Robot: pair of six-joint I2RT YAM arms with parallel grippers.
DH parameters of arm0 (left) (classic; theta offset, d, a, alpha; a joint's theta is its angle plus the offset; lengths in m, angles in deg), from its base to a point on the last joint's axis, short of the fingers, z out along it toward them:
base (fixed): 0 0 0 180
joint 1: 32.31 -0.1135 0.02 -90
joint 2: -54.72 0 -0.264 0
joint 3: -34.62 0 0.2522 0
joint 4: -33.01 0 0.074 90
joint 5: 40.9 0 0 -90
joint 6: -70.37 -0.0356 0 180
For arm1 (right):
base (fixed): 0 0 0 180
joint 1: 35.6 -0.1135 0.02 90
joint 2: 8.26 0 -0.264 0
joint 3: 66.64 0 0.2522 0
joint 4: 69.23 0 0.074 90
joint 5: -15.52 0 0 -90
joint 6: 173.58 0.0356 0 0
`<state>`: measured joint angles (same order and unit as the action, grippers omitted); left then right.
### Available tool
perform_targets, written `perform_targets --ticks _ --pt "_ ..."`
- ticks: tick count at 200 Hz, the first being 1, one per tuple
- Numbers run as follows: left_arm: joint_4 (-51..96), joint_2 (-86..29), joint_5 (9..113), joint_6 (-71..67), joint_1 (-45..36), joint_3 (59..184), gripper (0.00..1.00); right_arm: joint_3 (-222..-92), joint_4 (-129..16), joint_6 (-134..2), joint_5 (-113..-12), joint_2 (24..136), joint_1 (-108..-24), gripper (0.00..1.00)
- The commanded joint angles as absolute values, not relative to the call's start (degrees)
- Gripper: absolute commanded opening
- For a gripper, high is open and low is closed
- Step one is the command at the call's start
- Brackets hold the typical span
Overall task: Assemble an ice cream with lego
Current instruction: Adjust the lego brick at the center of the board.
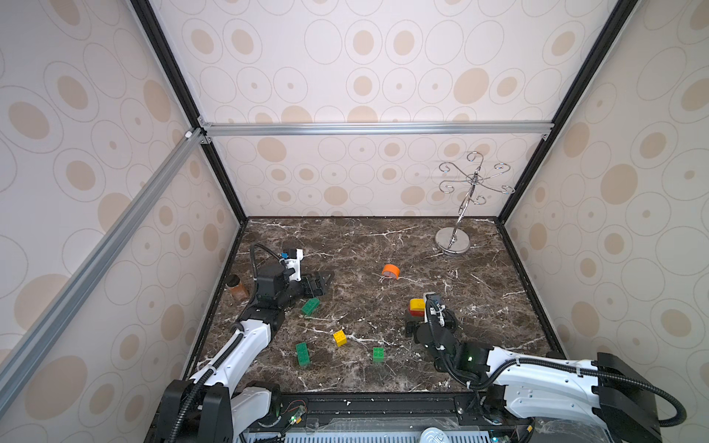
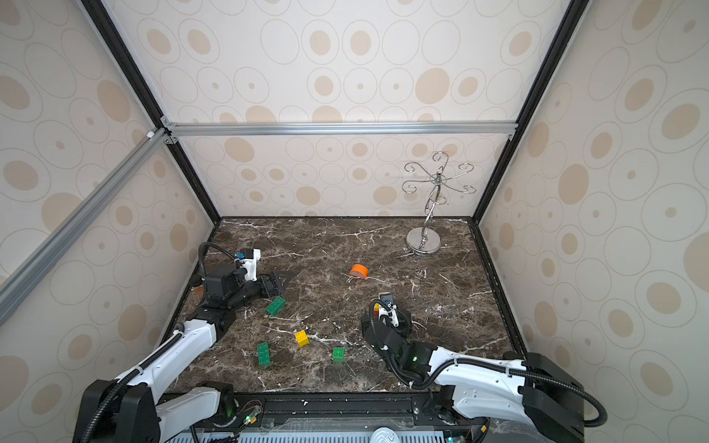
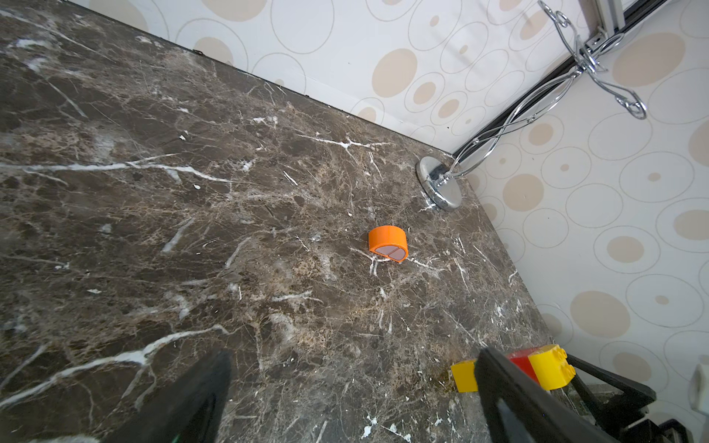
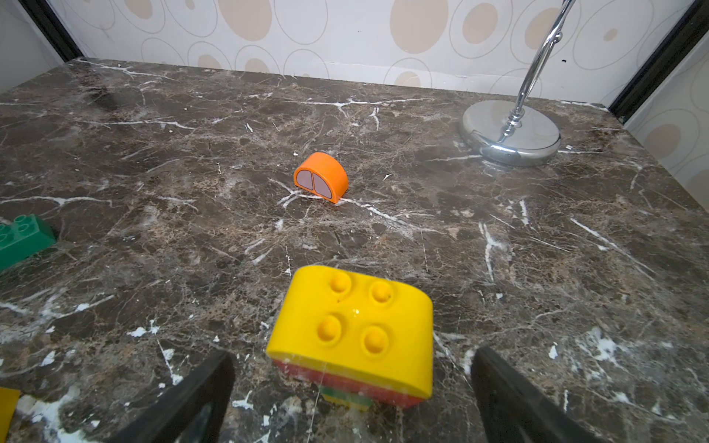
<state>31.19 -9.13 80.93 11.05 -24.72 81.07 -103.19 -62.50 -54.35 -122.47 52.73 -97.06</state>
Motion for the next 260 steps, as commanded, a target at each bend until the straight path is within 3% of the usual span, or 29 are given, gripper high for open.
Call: perform_targets --ticks 1,58,101,156,214,233,260 --pt "31.98 -8.3 80.92 11.4 -25.02 81.16 1.0 -102.06 -65.67 -53.88 -124.4 53.36 -97.19 0.99" --pt "31.77 -8.29 80.69 11.31 -24.96 81.07 1.0 -101.68 -68.22 -54.35 -121.22 54.21 -94.47 1.0" --pt "31.48 -8.38 80.39 11.05 -24.99 81.16 1.0 -102.16 -68.3 -54.58 -119.57 55.13 -93.8 0.94" --pt "31.39 -8.56 80.3 10.96 -25.0 81.25 1.0 -101.68 -68.83 -54.47 -118.7 55.25 -92.89 0.8" --pt "31.14 -8.47 80.16 10.87 -25.01 81.25 1.0 -101.98 -68.15 -53.63 -117.85 56.33 -92.64 0.59" --pt "31.18 -8.36 80.05 10.79 -24.99 81.33 1.0 -102.12 -67.6 -53.63 -117.79 56.82 -92.62 0.46" --pt "30.94 -8.38 80.01 10.62 -25.02 81.36 1.0 -102.53 -66.58 -54.03 -117.6 56.8 -92.65 0.38"
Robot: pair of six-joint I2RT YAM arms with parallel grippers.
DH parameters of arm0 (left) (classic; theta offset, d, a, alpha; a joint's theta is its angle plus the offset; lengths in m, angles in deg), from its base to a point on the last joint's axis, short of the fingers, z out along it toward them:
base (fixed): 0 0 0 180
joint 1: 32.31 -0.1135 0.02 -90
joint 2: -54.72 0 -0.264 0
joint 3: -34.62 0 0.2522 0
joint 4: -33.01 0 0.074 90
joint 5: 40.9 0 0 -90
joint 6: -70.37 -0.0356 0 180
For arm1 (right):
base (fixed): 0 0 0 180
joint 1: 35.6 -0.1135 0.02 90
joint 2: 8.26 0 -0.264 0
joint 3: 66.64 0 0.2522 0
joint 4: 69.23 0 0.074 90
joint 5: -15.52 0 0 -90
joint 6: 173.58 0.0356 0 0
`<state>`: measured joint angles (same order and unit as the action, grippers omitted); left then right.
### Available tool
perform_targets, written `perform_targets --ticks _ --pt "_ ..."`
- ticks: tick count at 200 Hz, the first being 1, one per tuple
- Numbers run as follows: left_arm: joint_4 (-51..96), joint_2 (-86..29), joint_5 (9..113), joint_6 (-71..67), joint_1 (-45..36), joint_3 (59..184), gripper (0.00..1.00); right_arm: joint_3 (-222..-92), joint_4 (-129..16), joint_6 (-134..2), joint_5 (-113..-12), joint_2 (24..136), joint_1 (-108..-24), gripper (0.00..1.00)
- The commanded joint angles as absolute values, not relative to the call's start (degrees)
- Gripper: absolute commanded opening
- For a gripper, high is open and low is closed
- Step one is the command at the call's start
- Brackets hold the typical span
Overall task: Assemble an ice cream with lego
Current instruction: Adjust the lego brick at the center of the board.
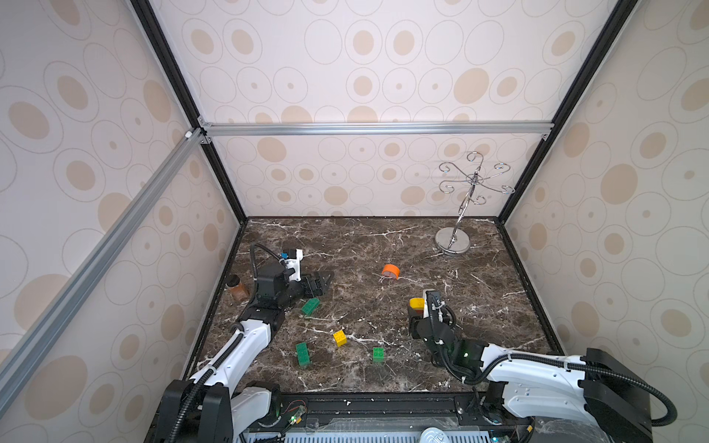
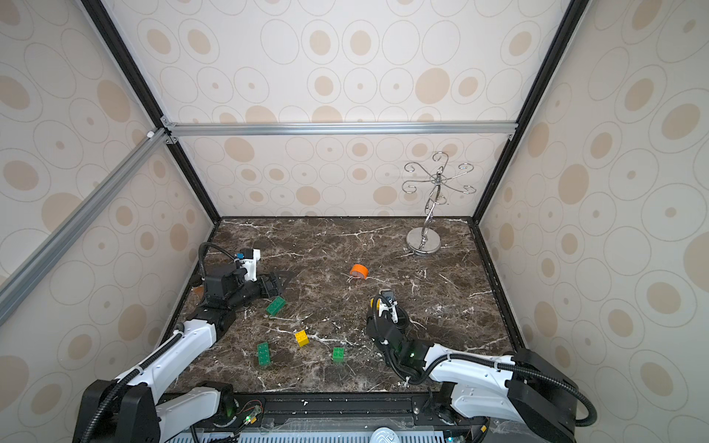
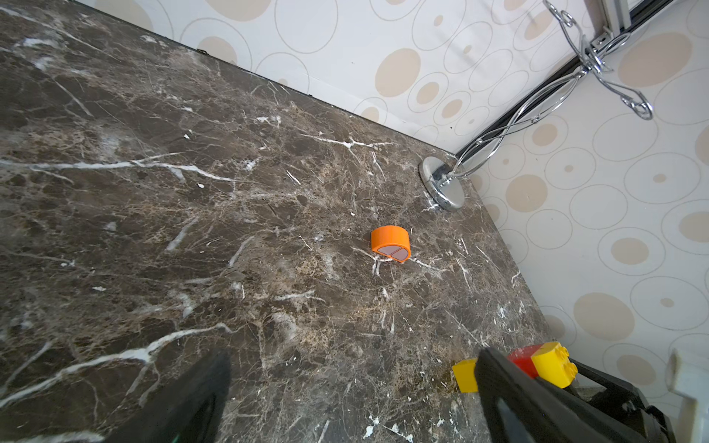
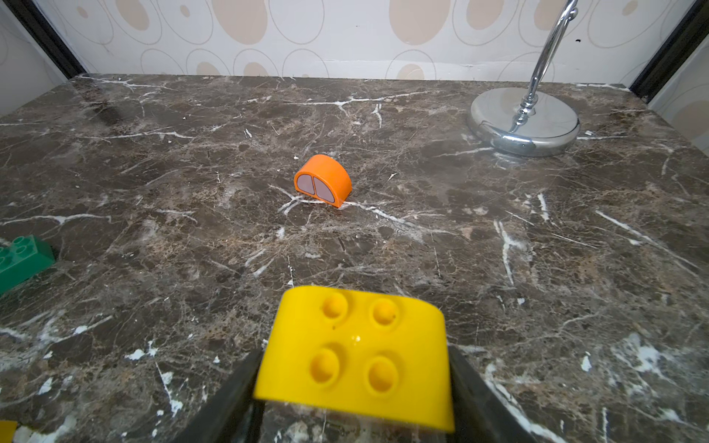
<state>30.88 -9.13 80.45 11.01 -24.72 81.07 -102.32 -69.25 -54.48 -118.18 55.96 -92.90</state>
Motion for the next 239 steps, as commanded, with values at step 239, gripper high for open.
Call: perform_targets --ticks 239 --pt "30.99 -8.29 80.05 10.72 -24.97 81.34 1.0 -127.15 -26.61 -58.13 -104.7 50.77 -83.09 0.14"
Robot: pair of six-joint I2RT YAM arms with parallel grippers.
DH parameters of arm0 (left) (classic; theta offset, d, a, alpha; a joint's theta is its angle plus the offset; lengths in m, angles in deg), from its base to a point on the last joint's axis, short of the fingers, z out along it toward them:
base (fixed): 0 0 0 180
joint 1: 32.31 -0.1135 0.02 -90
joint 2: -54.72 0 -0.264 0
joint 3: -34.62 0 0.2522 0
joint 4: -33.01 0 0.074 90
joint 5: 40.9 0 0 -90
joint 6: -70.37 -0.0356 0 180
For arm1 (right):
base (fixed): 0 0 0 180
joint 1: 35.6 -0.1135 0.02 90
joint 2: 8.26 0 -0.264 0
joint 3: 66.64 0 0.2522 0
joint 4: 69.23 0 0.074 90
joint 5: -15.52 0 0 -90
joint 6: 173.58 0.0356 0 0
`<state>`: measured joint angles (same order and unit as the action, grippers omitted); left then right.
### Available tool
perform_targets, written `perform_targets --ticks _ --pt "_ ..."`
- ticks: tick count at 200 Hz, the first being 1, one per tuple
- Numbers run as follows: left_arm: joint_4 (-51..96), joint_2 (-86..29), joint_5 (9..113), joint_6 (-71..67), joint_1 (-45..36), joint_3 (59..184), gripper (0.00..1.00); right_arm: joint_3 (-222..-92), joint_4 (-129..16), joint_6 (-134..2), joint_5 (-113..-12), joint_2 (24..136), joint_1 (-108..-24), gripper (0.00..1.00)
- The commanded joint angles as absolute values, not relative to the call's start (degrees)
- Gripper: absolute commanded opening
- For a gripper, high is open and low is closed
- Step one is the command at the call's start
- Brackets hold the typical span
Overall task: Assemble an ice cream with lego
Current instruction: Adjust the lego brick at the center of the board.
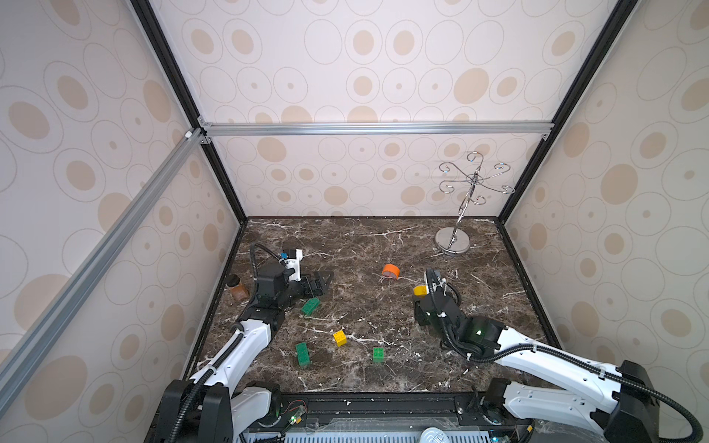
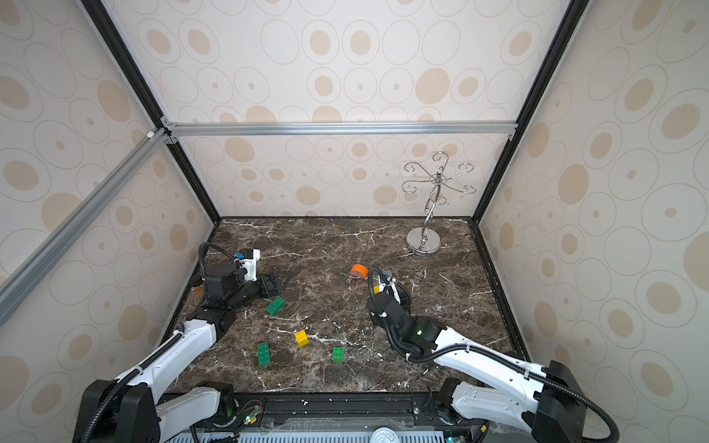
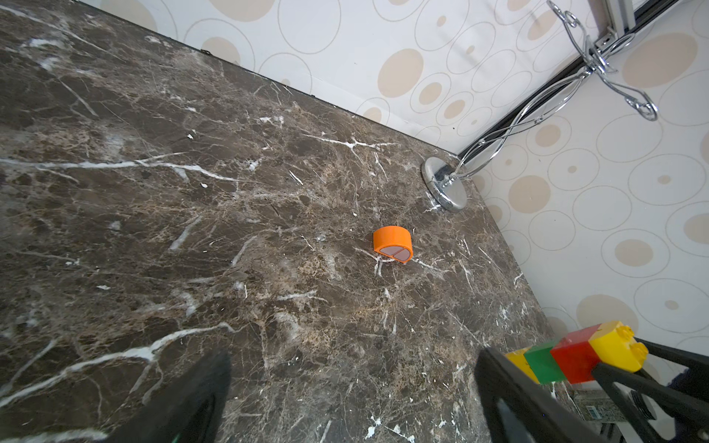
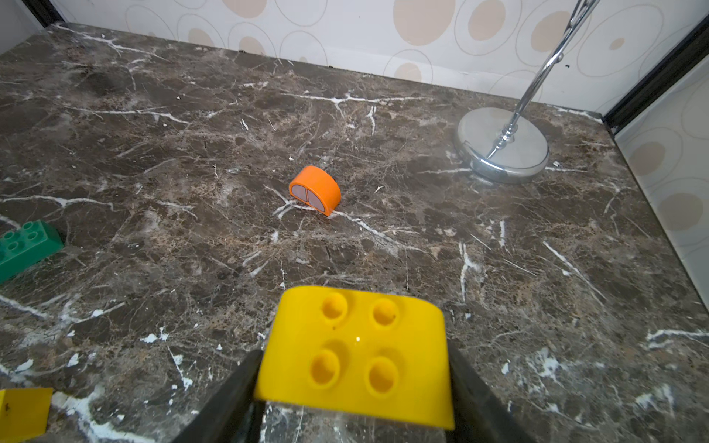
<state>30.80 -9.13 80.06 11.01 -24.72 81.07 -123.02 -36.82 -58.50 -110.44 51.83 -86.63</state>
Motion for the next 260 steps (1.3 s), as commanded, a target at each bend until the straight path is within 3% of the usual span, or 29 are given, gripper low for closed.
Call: perform_targets --ticks 1,101,260 --pt "31.0 -8.29 80.04 10.71 -24.99 81.34 1.0 -127.33 -26.32 -58.11 -104.31 50.79 -82.9 0.14" --pt "30.77 -8.56 80.3 10.62 -25.02 81.43 1.0 -142.62 -6.75 -63.38 -82.96 60.0 -68.48 0.09" --pt "30.61 -8.64 80.64 10.36 -25.08 81.58 1.0 -158.19 10.42 -75.25 -68.56 79.4 -61.95 0.01"
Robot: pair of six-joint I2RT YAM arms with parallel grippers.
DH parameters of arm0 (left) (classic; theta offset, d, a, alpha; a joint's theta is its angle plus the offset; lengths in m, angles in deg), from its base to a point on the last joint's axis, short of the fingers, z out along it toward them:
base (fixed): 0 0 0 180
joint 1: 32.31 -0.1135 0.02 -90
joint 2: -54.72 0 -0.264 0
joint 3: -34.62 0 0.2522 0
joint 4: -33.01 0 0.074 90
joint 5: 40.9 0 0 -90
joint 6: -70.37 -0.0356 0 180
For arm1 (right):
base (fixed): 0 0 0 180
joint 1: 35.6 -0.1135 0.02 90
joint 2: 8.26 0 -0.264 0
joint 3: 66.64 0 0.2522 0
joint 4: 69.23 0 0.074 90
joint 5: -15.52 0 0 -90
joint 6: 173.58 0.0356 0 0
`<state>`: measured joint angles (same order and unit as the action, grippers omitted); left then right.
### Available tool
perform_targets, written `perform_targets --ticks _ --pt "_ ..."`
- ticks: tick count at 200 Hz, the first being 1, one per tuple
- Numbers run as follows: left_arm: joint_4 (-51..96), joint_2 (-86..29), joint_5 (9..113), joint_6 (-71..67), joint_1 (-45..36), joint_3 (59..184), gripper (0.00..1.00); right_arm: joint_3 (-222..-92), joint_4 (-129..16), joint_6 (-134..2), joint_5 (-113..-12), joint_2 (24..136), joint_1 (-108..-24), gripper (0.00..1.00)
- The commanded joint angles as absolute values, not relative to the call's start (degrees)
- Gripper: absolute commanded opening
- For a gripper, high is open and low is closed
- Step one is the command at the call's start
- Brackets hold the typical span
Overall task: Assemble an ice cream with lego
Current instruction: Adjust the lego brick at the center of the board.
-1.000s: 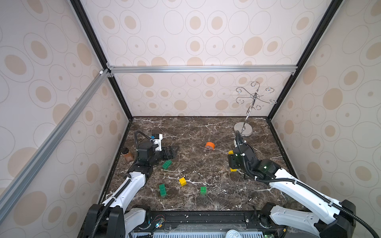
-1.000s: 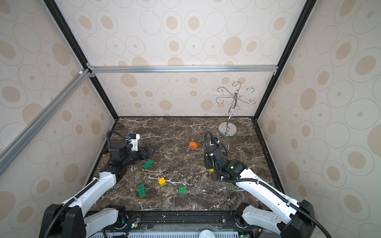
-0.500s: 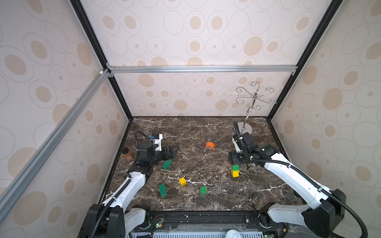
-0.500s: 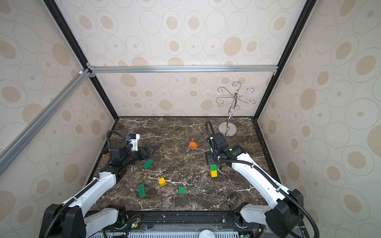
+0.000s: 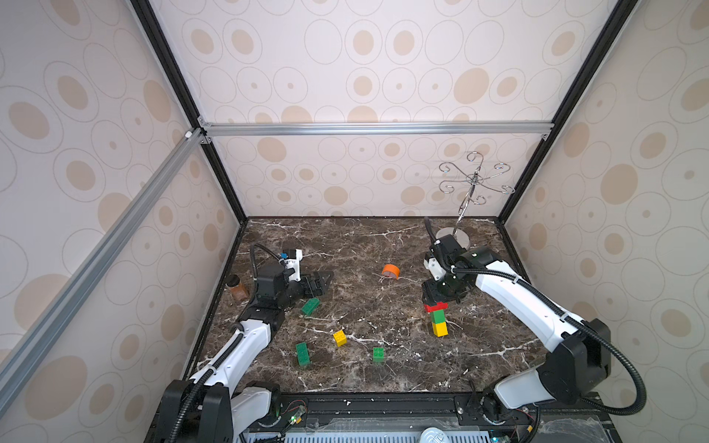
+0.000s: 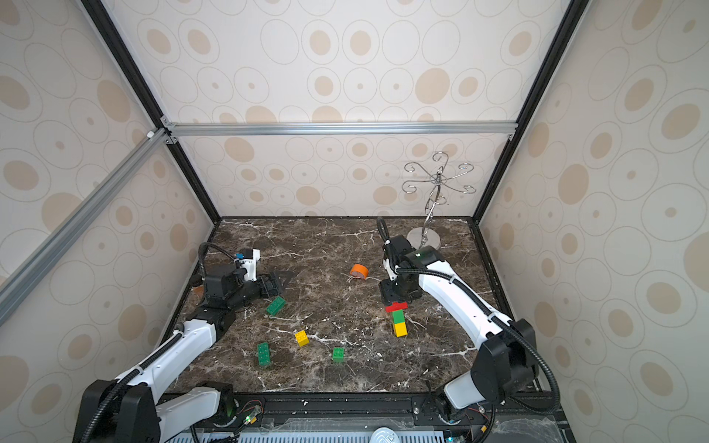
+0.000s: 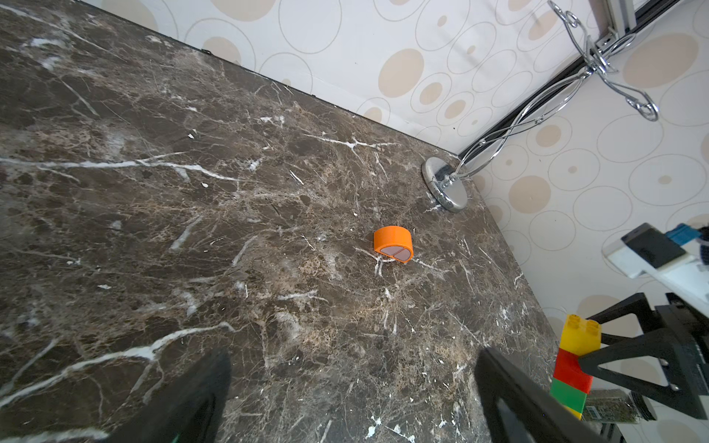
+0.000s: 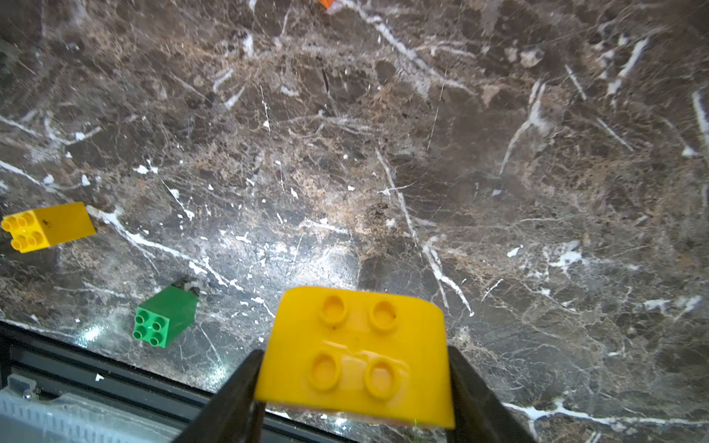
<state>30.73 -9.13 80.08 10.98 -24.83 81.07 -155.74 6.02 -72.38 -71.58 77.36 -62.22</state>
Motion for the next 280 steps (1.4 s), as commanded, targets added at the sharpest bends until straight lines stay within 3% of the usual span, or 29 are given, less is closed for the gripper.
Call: perform_targets --ticks 1,163,280 --pt "30.64 -8.64 80.6 10.39 -25.05 81.59 1.0 -158.23 10.48 -75.33 -68.53 79.52 -61.96 0.01" --pt "31.47 -9.35 81.24 10.83 -25.1 81.51 1.0 -163.94 21.32 -81.55 -64.69 91.93 -61.78 0.0" --pt "31.45 -9.17 81.61 10.87 -25.1 81.25 1.0 -158.65 18.84 -81.21 -65.47 98.02 -62.02 0.0"
